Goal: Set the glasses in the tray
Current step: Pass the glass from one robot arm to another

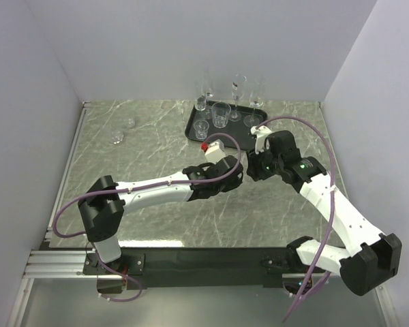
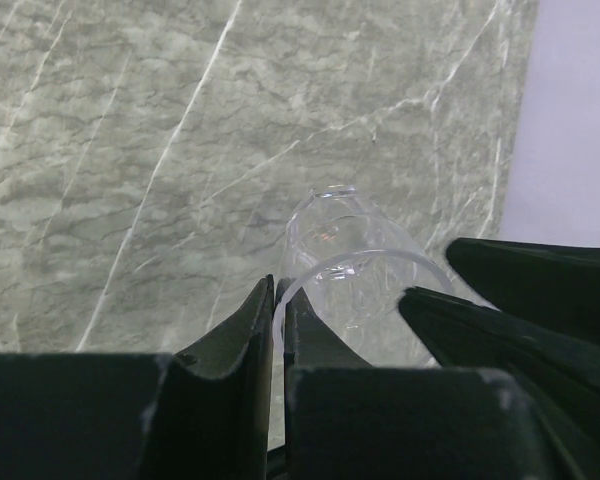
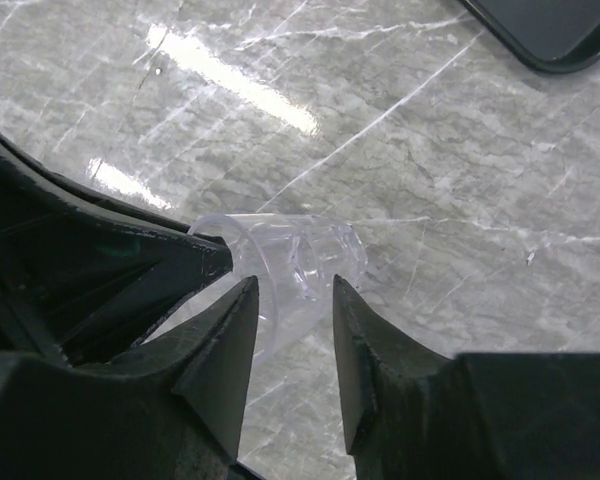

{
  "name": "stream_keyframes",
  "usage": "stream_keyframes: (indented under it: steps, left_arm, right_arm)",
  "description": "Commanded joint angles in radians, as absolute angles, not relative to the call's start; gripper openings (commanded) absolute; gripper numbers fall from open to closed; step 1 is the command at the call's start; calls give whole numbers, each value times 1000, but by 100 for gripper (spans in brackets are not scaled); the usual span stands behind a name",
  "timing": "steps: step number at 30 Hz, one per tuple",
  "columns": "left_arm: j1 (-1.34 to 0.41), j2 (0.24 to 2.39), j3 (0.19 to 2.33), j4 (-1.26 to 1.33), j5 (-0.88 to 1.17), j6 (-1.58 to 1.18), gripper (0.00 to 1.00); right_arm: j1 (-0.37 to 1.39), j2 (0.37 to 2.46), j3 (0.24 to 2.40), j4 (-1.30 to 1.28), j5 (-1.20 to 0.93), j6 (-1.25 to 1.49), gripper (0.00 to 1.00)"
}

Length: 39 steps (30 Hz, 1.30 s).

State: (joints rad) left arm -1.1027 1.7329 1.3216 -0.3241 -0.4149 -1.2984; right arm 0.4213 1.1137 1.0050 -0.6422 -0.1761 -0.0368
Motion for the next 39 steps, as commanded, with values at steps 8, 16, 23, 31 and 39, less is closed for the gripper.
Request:
stream_keyframes:
  steps: [8, 16, 23, 31, 39]
  left_arm:
    - [-1111, 1741, 1388, -310, -431, -1287, 0]
    - [-1111, 1655, 1269, -134, -394, -1221, 22]
    - [-1109, 1566, 1112, 92, -281, -1094, 56]
    - [-1097, 1434, 1013, 140, -233, -924, 78]
    - [-954, 1284, 1012, -87, -264, -668, 92]
  right_arm:
    - [433, 1175, 1006, -627, -115, -47, 27]
    - [431, 1192, 1040, -640, -95, -86, 0]
    - [364, 1180, 1072, -682, -274, -187, 0]
    - [275, 1219, 1124, -735, -437, -284, 0]
    - [224, 1314, 1195, -644, -433, -264, 0]
